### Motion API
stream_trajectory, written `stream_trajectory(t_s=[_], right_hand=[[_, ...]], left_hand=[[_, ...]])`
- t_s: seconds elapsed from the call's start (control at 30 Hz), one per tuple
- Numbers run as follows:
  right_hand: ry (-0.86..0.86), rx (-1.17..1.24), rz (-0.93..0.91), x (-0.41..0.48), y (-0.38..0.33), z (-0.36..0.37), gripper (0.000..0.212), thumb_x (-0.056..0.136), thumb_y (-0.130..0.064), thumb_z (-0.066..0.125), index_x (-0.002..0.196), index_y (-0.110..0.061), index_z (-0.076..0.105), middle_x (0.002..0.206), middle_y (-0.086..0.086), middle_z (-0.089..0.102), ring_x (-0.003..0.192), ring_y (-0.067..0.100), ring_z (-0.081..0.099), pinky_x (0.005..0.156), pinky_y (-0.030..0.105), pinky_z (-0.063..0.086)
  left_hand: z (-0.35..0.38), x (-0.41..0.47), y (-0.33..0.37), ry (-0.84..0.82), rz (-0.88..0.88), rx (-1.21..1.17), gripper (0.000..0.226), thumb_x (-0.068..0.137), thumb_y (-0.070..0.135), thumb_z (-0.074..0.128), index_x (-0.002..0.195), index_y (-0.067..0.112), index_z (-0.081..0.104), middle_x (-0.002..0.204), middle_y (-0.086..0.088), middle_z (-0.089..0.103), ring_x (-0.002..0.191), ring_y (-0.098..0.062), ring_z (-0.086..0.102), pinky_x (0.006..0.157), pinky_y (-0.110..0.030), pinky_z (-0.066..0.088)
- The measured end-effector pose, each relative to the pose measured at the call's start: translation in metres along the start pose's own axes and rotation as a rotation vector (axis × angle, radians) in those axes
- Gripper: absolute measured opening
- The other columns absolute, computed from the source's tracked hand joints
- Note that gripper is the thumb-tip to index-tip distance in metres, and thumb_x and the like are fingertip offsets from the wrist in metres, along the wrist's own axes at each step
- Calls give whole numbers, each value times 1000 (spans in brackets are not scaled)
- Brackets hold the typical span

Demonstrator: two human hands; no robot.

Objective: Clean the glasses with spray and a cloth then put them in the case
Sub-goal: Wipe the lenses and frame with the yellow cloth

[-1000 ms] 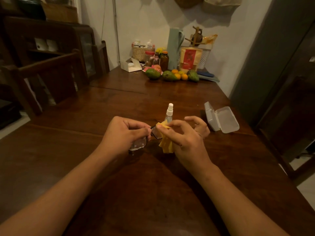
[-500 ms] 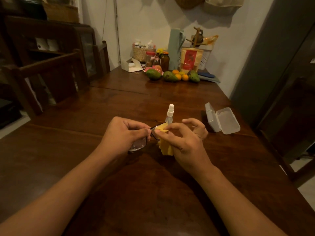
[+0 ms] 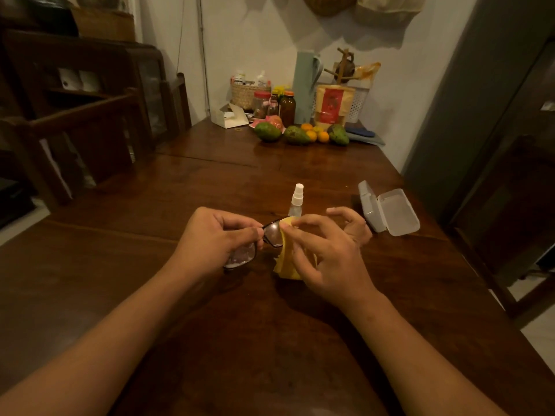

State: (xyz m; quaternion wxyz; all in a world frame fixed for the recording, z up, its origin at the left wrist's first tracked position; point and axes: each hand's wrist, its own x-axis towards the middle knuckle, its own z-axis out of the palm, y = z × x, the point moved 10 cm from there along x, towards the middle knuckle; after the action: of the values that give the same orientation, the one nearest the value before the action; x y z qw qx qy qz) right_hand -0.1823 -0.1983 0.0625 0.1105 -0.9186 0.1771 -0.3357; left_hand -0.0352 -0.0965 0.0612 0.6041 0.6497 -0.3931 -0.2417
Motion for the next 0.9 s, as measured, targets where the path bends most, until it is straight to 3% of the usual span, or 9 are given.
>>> stream_trajectory(t_s=[0.17,0.23,0.33,0.47,0.53,0.67,0.83,0.9], right_hand=[[38,-12,77,0,8,-6,45,93,-45,46,129,-28,66,128,-3,61,128,33,48,98,48,43],[42,-64,45,0,0,-4,47,92,-44,47,134,-30,62,128,-1,61,131,33,44,99,42,37],[42,-101,-18,-2,-11,-2,46,91,-43,54,137,-38,56,135,0,55,135,33,32,90,38,35],[4,-99,-98,-5,-16,-1,39,90,-42,54,128,-44,63,139,-5,51,135,31,26,88,26,28],[-7,-85,-90,-5,-14,-2,37,89,-42,53,124,-43,66,138,-5,53,134,34,33,90,29,34],[6,-57,-24,-3,-7,-6,39,90,-43,51,124,-37,69,132,-2,57,126,36,48,90,48,47],[21,-61,-105,-2,-25,-2,45,92,-42,52,136,-33,58,137,3,51,130,29,42,87,29,48],[-4,-22,-143,-3,-30,0,45,93,-41,53,138,-34,56,138,1,49,128,29,46,85,28,51]], left_hand=[[0,0,-1,-3,-5,-38,8,82,10,72,78,12,79,69,-10,74,58,-13,70,53,-19,52],[0,1,-3,-8,-4,-37,7,81,12,72,79,14,79,70,-9,75,60,-14,70,54,-19,53],[0,2,-3,-13,11,-1,8,82,17,73,77,16,79,71,-6,75,63,-11,70,56,-18,52],[-2,3,-7,-7,-3,-22,6,81,17,74,78,18,79,72,-6,75,65,-13,71,58,-19,52],[-2,3,-6,-5,5,-22,7,81,16,74,78,19,79,71,-6,75,64,-12,71,58,-18,52],[-2,5,-1,1,34,-24,9,81,11,73,76,16,79,69,-8,75,61,-10,68,56,-18,52],[2,2,-2,-36,23,-48,7,81,15,72,79,14,79,73,-7,76,66,-13,72,56,-17,52],[2,3,-3,-43,22,-34,7,81,17,73,80,15,79,75,-5,76,69,-12,73,58,-17,52]])
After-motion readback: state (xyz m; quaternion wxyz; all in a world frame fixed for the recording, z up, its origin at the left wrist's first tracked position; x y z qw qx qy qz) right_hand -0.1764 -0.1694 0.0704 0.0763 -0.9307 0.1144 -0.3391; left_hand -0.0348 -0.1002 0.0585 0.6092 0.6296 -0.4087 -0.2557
